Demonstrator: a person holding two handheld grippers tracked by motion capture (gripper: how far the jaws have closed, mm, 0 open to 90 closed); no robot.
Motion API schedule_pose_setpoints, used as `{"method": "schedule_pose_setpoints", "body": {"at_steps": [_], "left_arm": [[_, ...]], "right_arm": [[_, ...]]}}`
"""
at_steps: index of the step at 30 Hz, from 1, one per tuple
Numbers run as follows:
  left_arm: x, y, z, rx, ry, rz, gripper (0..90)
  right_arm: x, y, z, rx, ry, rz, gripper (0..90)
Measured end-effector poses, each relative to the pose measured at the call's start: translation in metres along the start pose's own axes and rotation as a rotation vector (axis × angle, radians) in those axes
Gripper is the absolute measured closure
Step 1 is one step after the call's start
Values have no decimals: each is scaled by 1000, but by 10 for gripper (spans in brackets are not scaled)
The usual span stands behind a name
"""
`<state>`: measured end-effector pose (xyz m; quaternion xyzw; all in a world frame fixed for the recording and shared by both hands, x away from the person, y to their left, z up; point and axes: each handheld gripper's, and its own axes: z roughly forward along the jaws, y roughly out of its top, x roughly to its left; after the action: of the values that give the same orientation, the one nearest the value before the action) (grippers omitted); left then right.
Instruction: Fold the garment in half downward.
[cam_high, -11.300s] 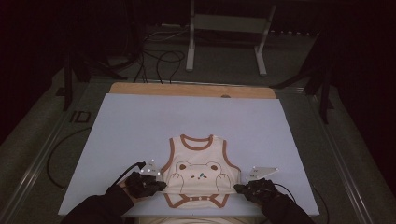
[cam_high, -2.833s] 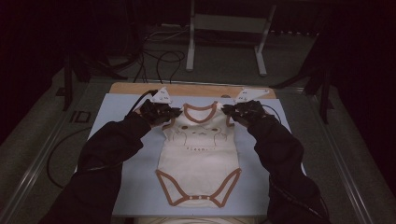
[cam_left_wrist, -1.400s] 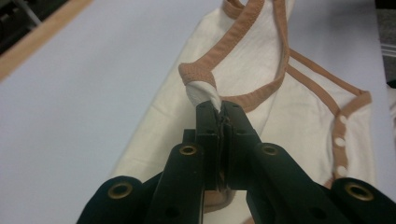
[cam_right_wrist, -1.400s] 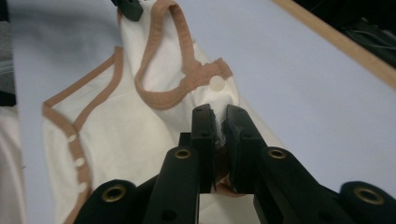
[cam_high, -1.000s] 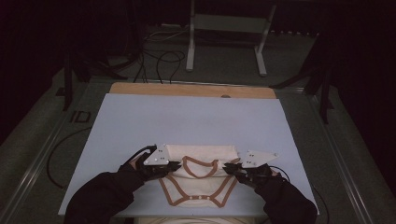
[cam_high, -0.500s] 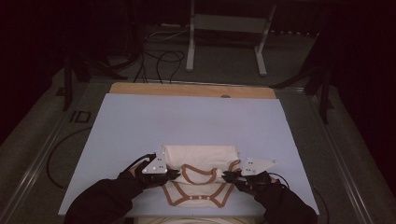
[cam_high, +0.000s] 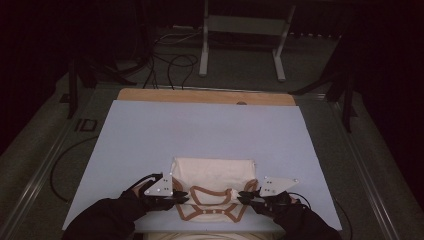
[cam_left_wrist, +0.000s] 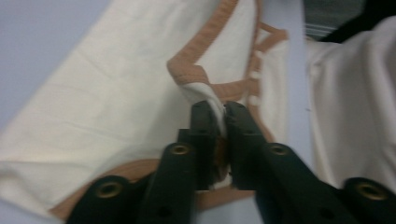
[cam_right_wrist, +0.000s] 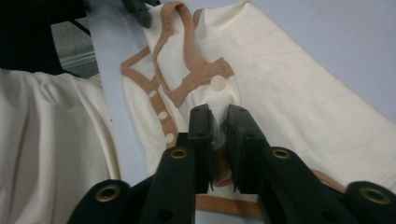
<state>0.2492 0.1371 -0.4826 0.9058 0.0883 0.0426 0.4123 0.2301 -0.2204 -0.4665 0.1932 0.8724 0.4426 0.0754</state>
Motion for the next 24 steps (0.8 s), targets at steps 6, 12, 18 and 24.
{"method": "schedule_pose_setpoints", "body": {"at_steps": [6, 12, 18, 24], "left_arm": [[1, 0, -2, -13, 0, -25, 517], [4, 5, -6, -21, -4, -55, 286], [6, 6, -7, -13, 18, -60, 133], [12, 7, -8, -19, 47, -69, 49]], "right_arm": [[-1, 0, -1, -16, 15, 16, 489], [-5, 0, 0, -18, -3, 45, 351], [-9, 0, 0, -37, -5, 75, 257], [-15, 2, 0, -64, -11, 108, 139]]}}
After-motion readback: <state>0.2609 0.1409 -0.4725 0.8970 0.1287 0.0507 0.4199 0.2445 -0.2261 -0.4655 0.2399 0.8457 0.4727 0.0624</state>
